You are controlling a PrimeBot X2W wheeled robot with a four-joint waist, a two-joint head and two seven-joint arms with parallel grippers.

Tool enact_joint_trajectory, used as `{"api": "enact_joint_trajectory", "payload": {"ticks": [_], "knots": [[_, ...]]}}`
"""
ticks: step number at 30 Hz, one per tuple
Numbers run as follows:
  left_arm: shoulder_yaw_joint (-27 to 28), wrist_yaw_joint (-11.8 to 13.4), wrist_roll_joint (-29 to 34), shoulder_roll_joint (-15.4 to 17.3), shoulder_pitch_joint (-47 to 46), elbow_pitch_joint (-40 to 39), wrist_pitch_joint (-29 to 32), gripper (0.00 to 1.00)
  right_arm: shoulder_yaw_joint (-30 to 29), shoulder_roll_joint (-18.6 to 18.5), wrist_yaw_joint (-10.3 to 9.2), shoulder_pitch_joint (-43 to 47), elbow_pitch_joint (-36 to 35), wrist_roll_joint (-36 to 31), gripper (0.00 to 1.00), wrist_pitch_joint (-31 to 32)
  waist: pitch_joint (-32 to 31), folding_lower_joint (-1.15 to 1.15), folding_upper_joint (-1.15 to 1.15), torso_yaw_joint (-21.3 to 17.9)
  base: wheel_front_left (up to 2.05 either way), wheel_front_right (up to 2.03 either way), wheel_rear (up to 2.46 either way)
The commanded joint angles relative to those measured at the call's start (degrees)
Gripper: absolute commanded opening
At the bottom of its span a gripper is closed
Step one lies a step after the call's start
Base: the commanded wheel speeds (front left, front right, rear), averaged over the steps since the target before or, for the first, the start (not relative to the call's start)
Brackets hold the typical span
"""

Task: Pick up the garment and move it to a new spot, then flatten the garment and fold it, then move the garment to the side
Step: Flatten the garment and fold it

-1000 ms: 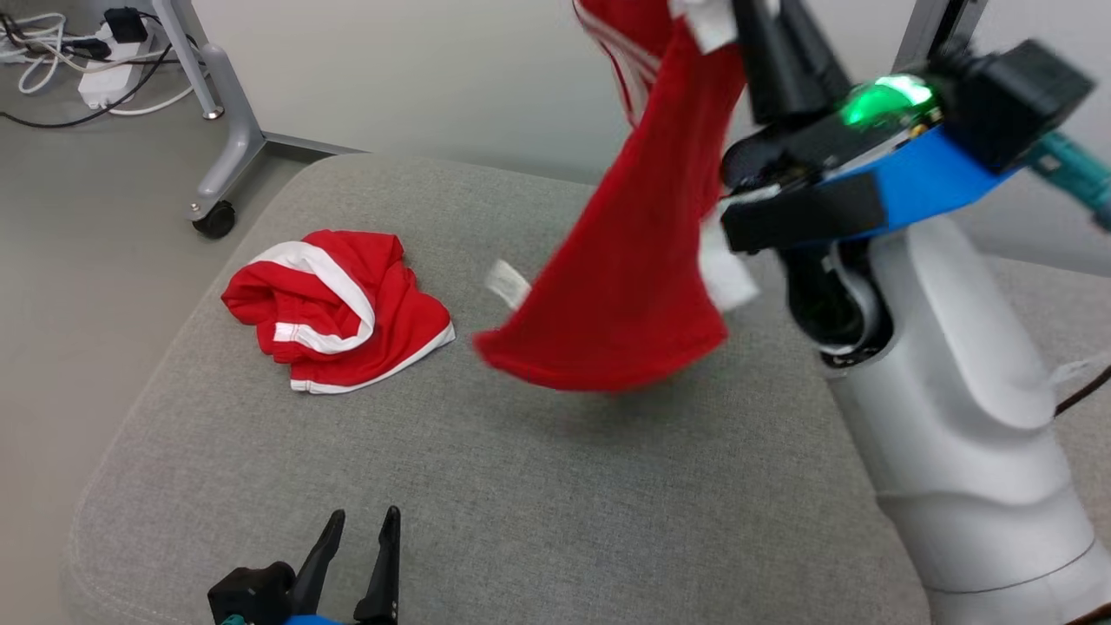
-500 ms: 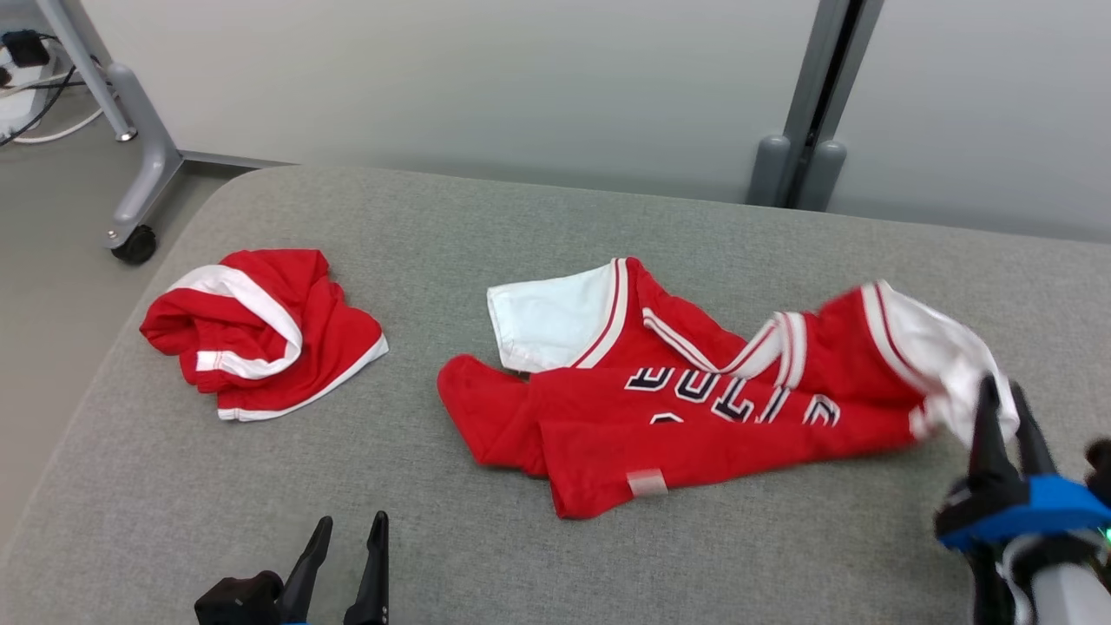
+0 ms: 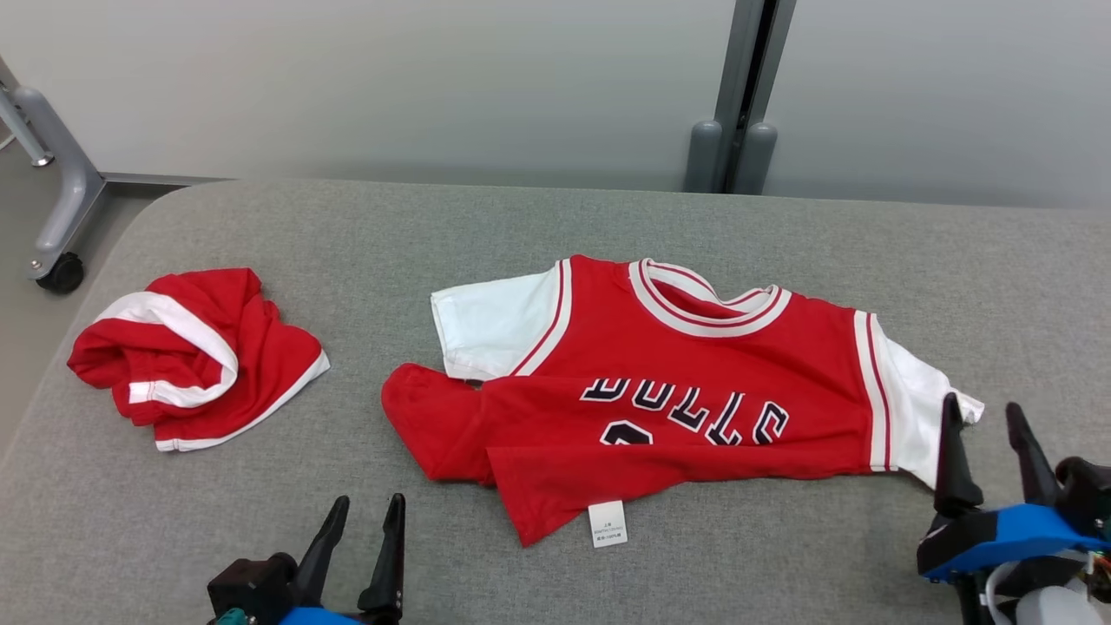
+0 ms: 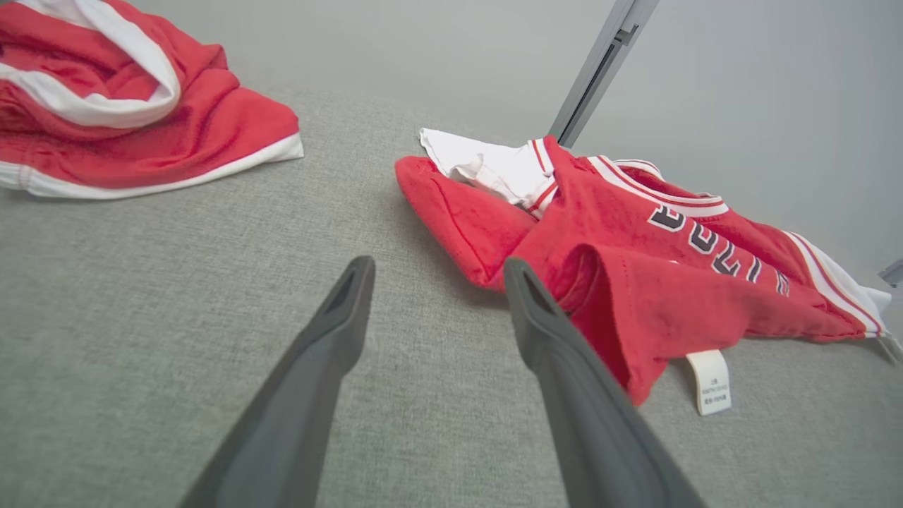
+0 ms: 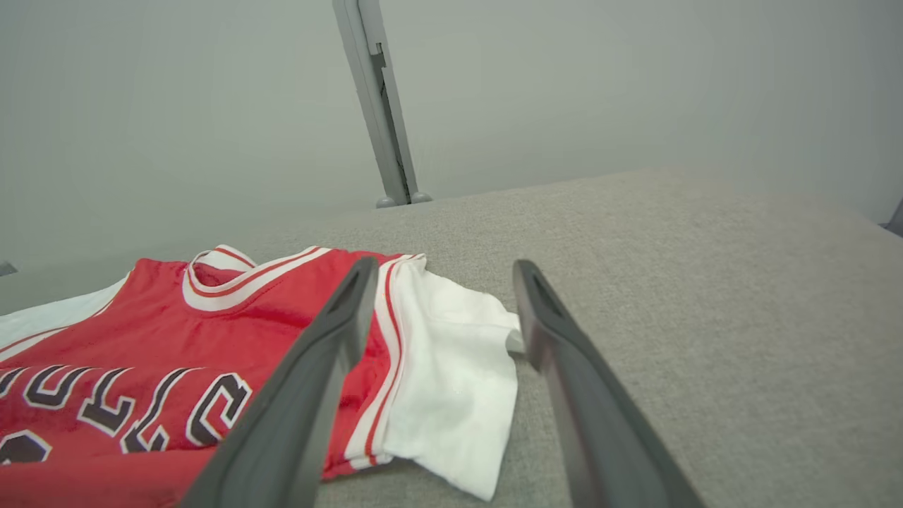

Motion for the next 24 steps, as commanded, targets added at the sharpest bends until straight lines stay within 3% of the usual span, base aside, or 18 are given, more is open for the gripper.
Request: {"api": "enact_joint_trajectory", "payload": {"ticks": [1,10,17,24], "knots": [[-0.49,0.09,-0.66,-0.20,-1.40,-0.41,-0.15,1.00,2.27,-0.09,0.02,1.09,-0.98,-0.95,1.00,-0.18,-0.02,0.00,0.00,-0.38,0.00,0.00,0.00],[-11.45,0.09,-8.21,1.95,-3.73,-0.05,-0.15,1.00,10.94,-0.14,0.02,1.70,-2.61,-1.18,1.00,-0.19,1.21,0.00,0.00,-3.15,0.00,0.00,0.00],[-19.90,0.09,-16.59,4.77,-6.48,1.37,-0.15,1.00,11.89,-0.15,0.02,2.03,-3.42,-1.89,1.00,-0.19,3.49,0.00,0.00,-5.66,0.00,0.00,0.00],[-23.79,0.08,-21.93,6.59,-8.55,1.80,-0.15,1.00,11.85,-0.14,0.02,1.10,-4.02,-2.35,1.00,-0.19,4.95,0.00,0.00,-6.97,0.00,0.00,0.00]]}}
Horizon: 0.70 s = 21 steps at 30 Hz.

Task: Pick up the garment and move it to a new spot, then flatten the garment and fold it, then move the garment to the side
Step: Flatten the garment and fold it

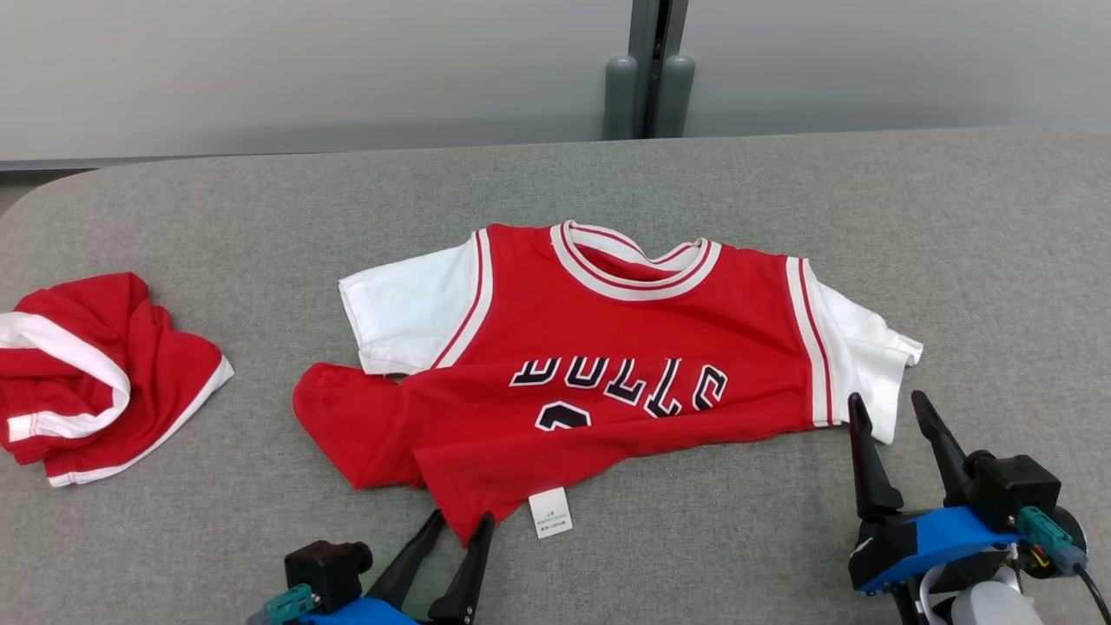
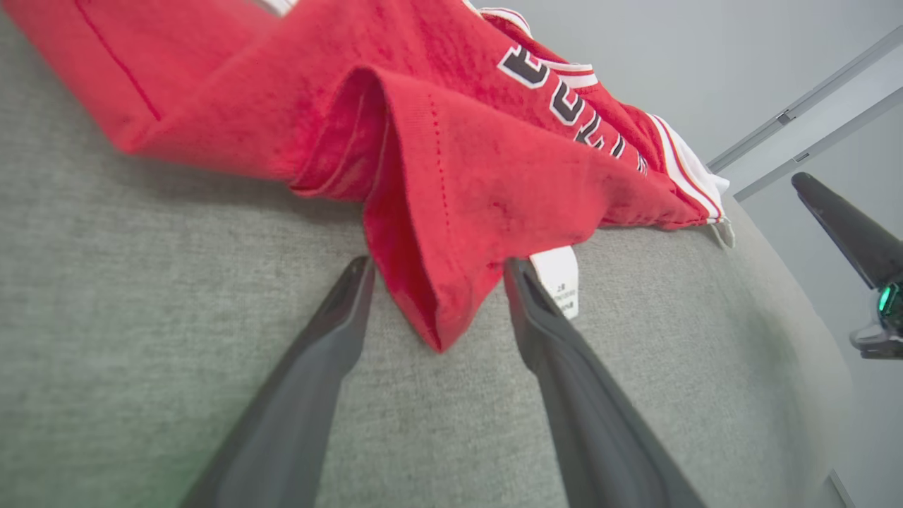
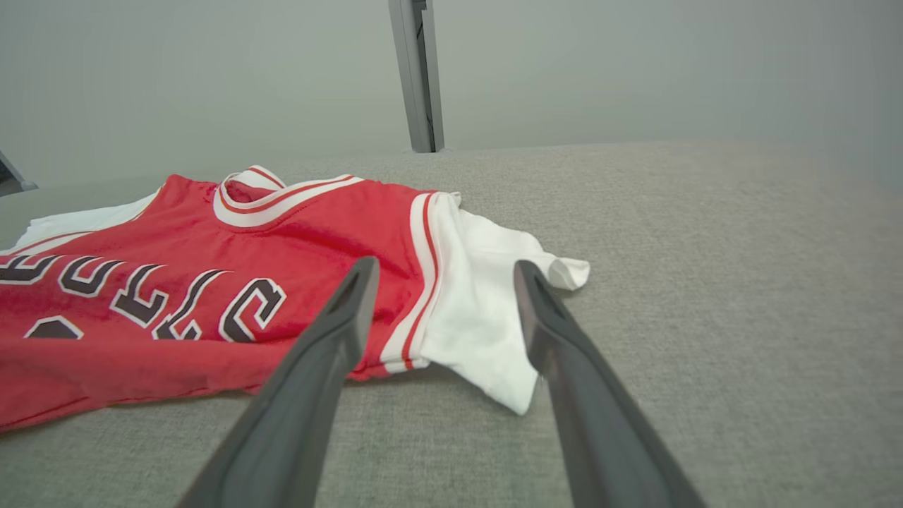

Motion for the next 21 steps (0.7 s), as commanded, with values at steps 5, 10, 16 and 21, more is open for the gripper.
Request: {"api": "enact_joint_trajectory", "payload": {"ticks": [5,10,16,21], "knots": [[-2.36,0.08,-3.33,1.61,-2.00,-1.35,-0.15,0.43,0.32,-0.18,0.00,-0.66,-0.65,0.22,1.00,-0.19,0.40,0.00,0.00,-0.39,0.00,0.00,0.00],[-1.70,0.08,-4.66,2.50,-1.37,-1.83,-0.15,0.00,-0.18,-0.18,0.00,-0.10,-0.30,0.75,1.00,-0.19,-0.39,0.00,0.00,-0.16,0.00,0.00,0.00],[2.44,0.08,-4.83,2.26,2.04,-0.83,-0.15,0.00,-1.22,-0.17,0.00,2.15,1.08,1.81,1.00,-0.19,-3.93,0.00,0.00,0.77,0.00,0.00,0.00],[5.80,0.09,-3.71,2.91,5.18,0.01,-0.16,0.00,-0.76,-0.17,0.00,3.93,2.15,2.93,1.00,-0.19,-6.97,0.00,0.00,1.27,0.00,0.00,0.00]]}}
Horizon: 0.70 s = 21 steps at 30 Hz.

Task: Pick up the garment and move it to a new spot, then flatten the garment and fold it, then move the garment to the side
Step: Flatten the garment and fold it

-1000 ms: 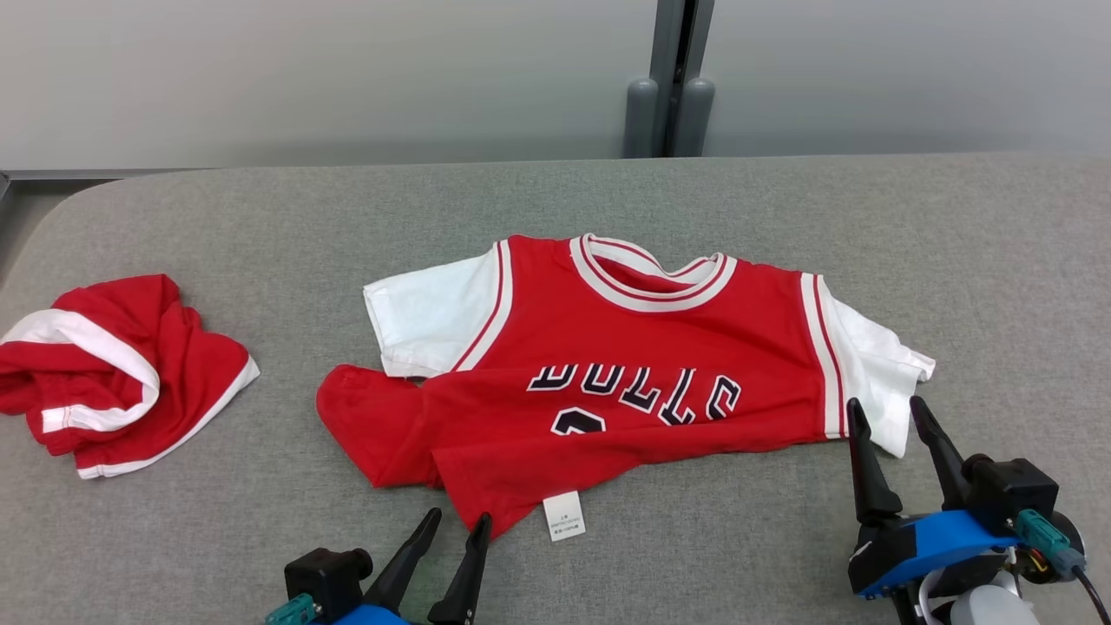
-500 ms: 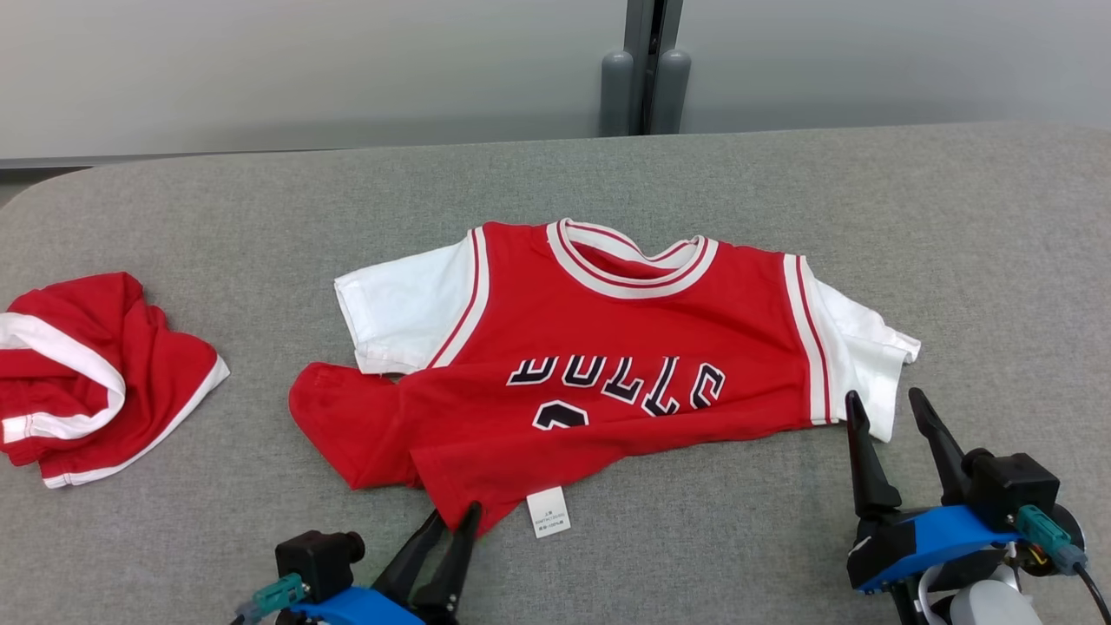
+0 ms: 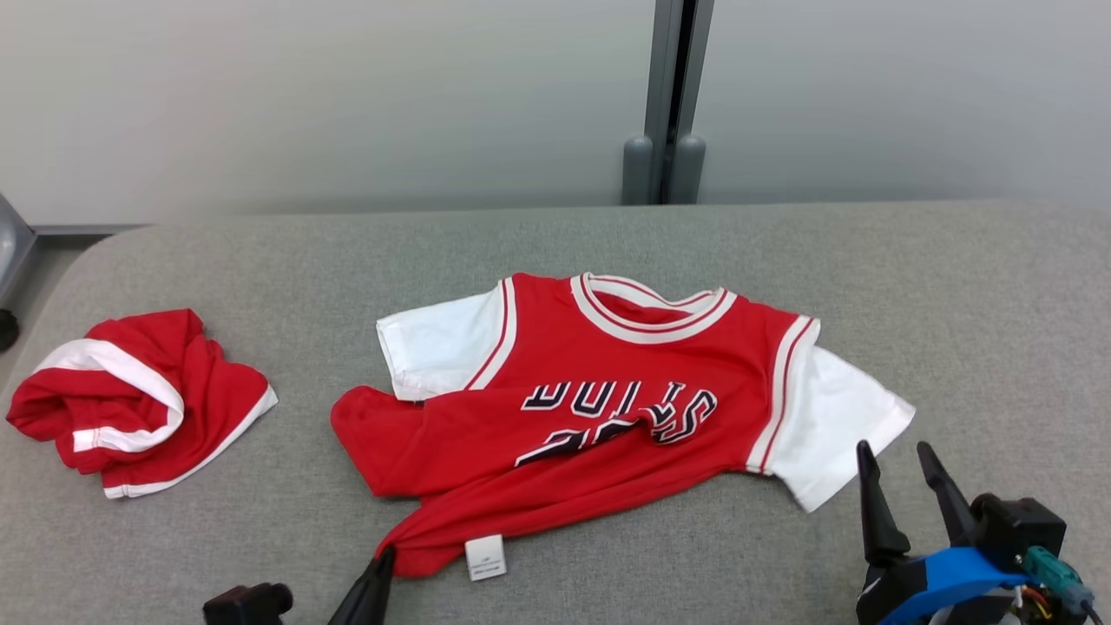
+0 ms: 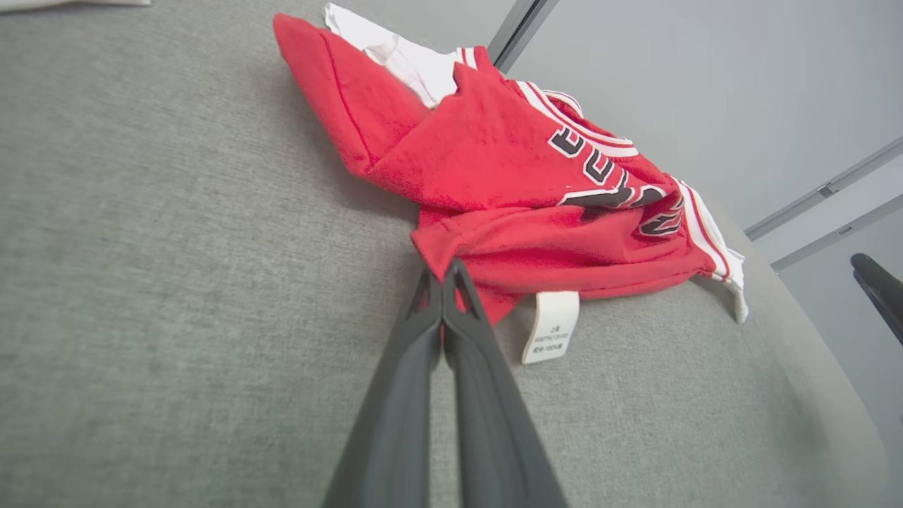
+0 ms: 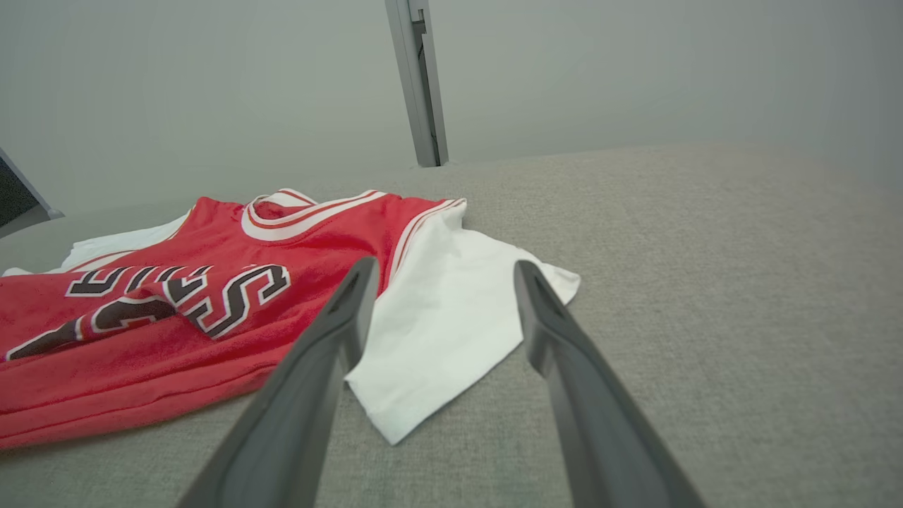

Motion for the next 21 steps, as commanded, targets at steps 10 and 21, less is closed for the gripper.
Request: {"api": "enact_joint_trajectory", "payload": {"ticks": [10,21], "knots": [[8.14,0.10,3.37,2.37,2.73,2.24,-0.15,0.00,1.22,-0.17,0.00,3.45,0.58,2.22,1.00,-0.19,-3.40,0.00,0.00,-0.10,0.00,0.00,0.00],[22.33,1.68,21.90,-2.17,2.37,4.53,-0.15,1.00,3.26,-0.19,0.00,3.63,-2.59,-1.46,1.00,-0.19,-3.54,0.00,0.00,-0.85,0.00,0.00,0.00]]}}
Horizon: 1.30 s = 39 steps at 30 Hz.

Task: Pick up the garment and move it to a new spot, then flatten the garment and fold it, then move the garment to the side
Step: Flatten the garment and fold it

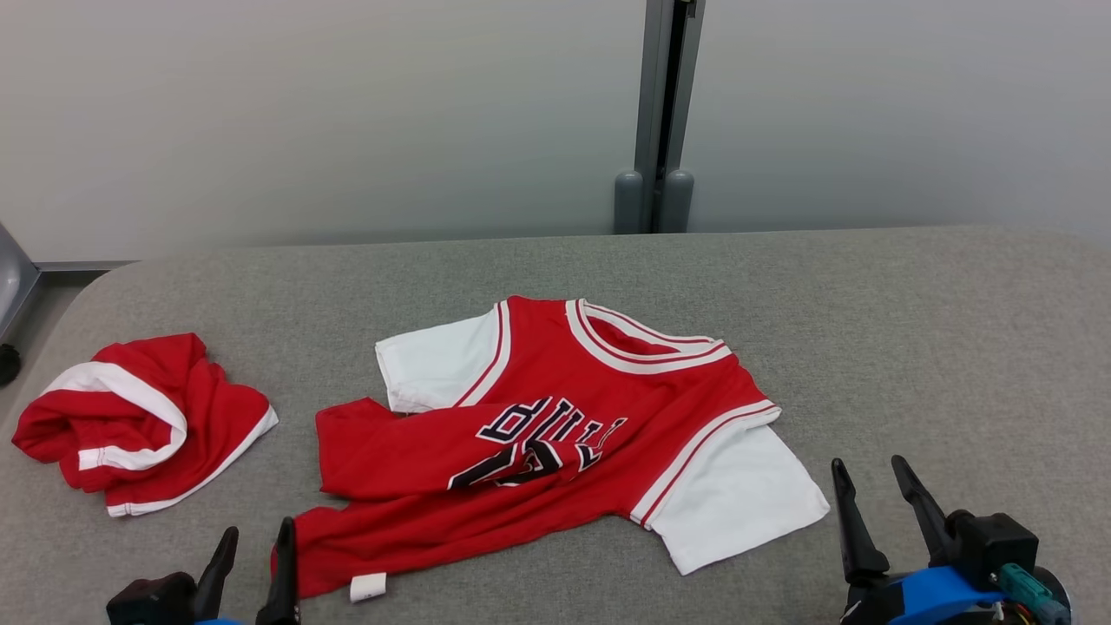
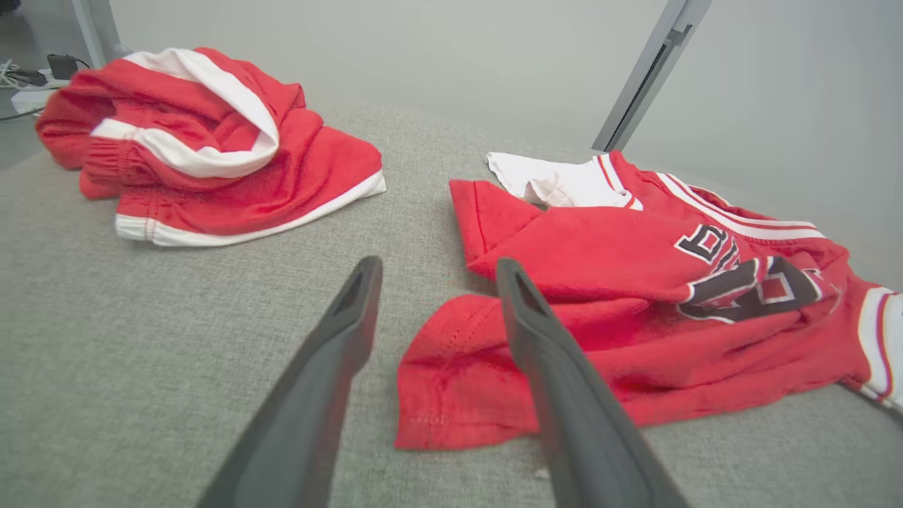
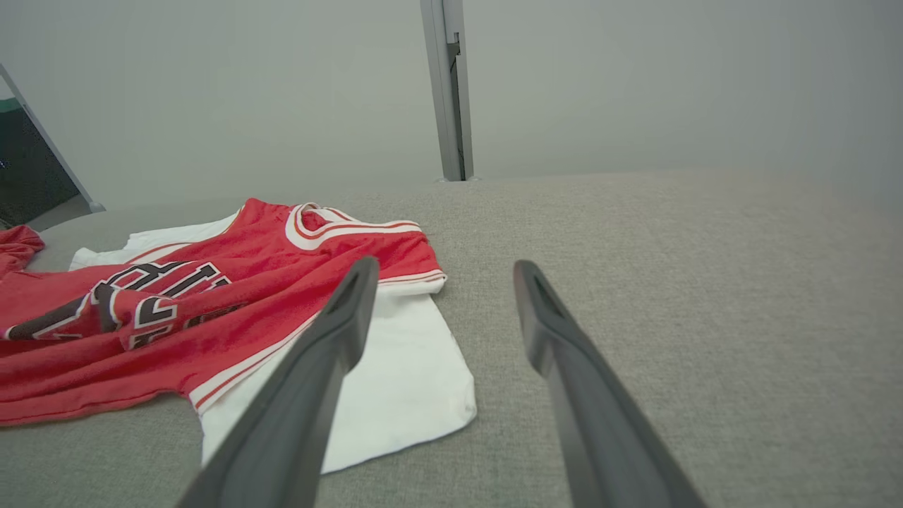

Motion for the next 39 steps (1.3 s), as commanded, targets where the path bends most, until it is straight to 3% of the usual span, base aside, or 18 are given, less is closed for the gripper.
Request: {"api": "enact_joint_trajectory", "payload": {"ticks": [1,7,14,24,37,39], "knots": [[1.69,0.42,2.90,-1.24,0.68,-0.31,-0.15,1.00,0.19,-0.21,0.00,0.73,-0.45,-1.01,1.00,-0.19,-0.04,0.00,0.00,-0.17,0.00,0.00,0.00],[6.62,1.46,15.00,-5.67,2.92,-3.79,-0.15,1.00,-0.47,-0.21,0.00,0.89,-0.27,-1.83,1.00,-0.19,-0.30,0.00,0.00,-0.74,0.00,0.00,0.00],[11.06,0.54,22.18,-8.90,4.53,-4.63,-0.15,1.00,0.00,-0.19,0.00,0.31,1.98,-2.15,1.00,-0.20,-0.37,0.00,0.00,-0.60,0.00,0.00,0.00],[12.53,-1.10,24.08,-10.78,3.62,-3.37,-0.15,1.00,0.04,-0.21,0.00,-3.21,8.29,-3.80,1.00,-0.20,1.89,0.00,0.00,1.22,0.00,0.00,0.00],[9.46,-1.46,20.41,-8.58,1.05,-2.94,-0.15,1.00,-4.15,-0.12,0.00,-12.61,28.85,-5.34,1.00,0.14,6.53,0.00,0.00,5.14,0.00,0.00,0.00],[9.13,-1.46,19.96,-8.25,0.83,-2.88,-0.15,1.00,-3.58,-0.03,0.01,-13.07,30.60,-4.62,0.41,0.34,6.76,0.00,0.00,5.37,0.00,0.00,0.00]]}}
